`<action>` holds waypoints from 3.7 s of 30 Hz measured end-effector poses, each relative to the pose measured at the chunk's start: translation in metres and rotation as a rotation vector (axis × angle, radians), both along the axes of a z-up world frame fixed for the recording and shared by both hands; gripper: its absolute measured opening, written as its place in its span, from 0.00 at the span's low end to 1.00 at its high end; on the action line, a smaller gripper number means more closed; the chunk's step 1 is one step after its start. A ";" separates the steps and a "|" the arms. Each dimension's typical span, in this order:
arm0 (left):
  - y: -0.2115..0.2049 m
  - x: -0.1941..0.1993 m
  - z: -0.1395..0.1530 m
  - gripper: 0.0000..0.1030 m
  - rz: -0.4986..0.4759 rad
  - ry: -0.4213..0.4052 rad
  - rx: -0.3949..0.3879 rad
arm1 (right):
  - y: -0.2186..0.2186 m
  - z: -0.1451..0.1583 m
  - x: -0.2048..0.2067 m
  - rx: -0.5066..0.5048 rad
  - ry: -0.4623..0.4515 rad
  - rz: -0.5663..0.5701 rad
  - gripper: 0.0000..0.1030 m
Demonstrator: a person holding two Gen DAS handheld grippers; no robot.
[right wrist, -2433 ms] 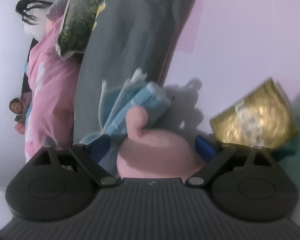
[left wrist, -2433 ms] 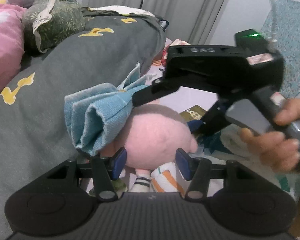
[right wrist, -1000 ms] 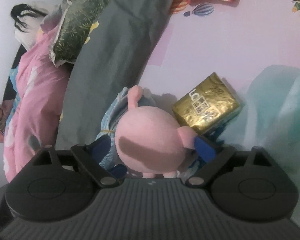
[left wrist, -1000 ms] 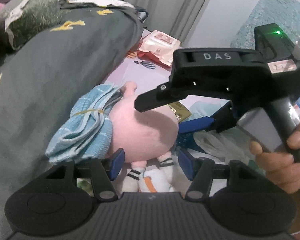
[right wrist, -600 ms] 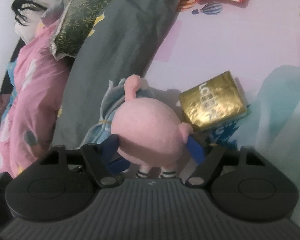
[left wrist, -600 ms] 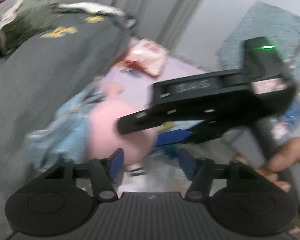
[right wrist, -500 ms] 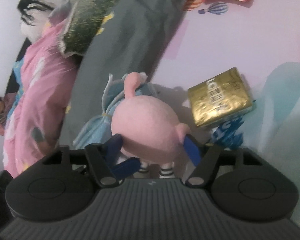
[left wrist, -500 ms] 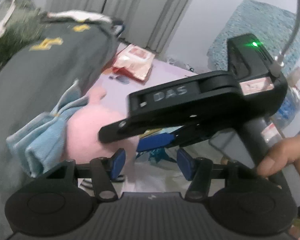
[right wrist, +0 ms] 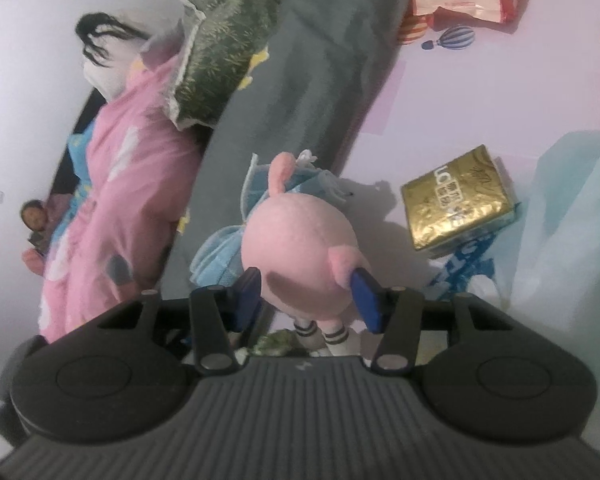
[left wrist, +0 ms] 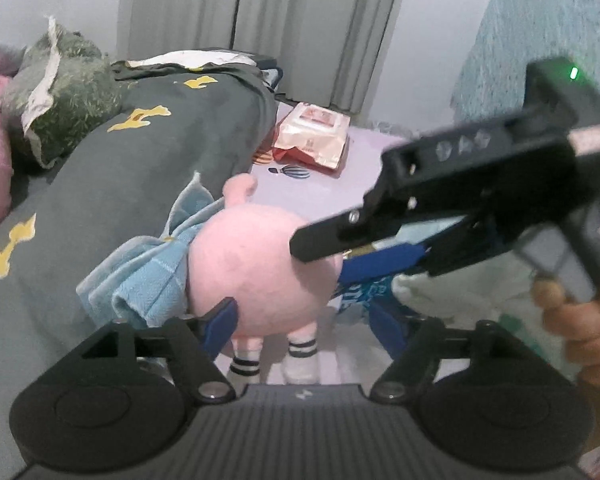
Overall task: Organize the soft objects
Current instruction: 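Lift the pink plush pig with the right tool toward the box, then lower the pink pig into the box and open the right tool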
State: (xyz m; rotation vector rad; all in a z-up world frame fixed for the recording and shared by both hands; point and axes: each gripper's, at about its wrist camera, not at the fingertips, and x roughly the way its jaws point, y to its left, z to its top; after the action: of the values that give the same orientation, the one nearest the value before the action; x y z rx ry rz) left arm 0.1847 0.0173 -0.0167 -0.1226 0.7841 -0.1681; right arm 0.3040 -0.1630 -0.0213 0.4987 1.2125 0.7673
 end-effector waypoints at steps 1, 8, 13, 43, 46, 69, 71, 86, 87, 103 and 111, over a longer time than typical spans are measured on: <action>-0.003 0.001 0.000 0.77 -0.009 -0.004 0.022 | 0.000 0.001 -0.001 0.010 -0.003 -0.002 0.50; -0.019 0.008 -0.007 0.80 -0.020 -0.025 0.157 | -0.003 0.009 -0.003 0.144 0.012 0.018 0.52; 0.009 0.028 -0.018 0.62 0.097 0.071 0.074 | 0.013 0.021 -0.010 0.133 -0.038 0.075 0.52; -0.003 0.013 0.015 0.66 0.020 0.029 -0.084 | 0.015 0.017 0.003 -0.136 -0.128 0.004 0.71; -0.018 0.001 0.042 0.66 -0.020 -0.038 -0.082 | -0.005 0.041 -0.011 -0.099 -0.180 -0.028 0.71; -0.077 -0.007 0.061 0.72 -0.156 -0.075 -0.210 | -0.333 0.104 -0.129 -0.562 -0.467 -0.792 0.72; -0.072 -0.008 0.059 0.72 -0.139 -0.067 -0.211 | -0.326 0.082 -0.117 -0.656 -0.452 -0.795 0.74; -0.035 -0.008 0.045 0.72 -0.065 -0.043 -0.198 | -0.282 0.026 -0.123 -0.460 -0.251 -0.600 0.88; -0.034 -0.008 0.044 0.72 -0.065 -0.042 -0.200 | -0.283 0.029 -0.128 -0.415 -0.253 -0.589 0.88; -0.023 -0.033 0.044 0.74 -0.052 -0.041 -0.214 | -0.330 -0.001 -0.111 -0.416 -0.212 -0.729 0.99; -0.021 -0.040 0.044 0.74 -0.056 -0.042 -0.216 | -0.338 0.006 -0.116 -0.495 -0.145 -0.777 0.95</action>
State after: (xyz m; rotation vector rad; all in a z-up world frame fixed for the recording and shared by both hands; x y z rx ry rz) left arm 0.1445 -0.0038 0.0277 -0.3007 0.7264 -0.3073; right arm 0.1881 -0.5015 -0.0156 0.4398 0.9168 -0.1589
